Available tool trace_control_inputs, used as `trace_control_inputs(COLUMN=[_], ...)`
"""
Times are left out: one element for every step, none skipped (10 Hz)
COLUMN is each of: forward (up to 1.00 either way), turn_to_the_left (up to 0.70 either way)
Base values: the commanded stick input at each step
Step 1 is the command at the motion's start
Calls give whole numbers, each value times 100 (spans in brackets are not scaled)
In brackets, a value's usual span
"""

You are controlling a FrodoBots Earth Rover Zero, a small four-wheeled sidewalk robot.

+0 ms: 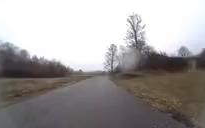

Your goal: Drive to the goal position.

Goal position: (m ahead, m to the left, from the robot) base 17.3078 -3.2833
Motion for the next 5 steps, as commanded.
trace_control_inputs(forward=[70,70,70,70,70], turn_to_the_left=[0,0,0,0,0])
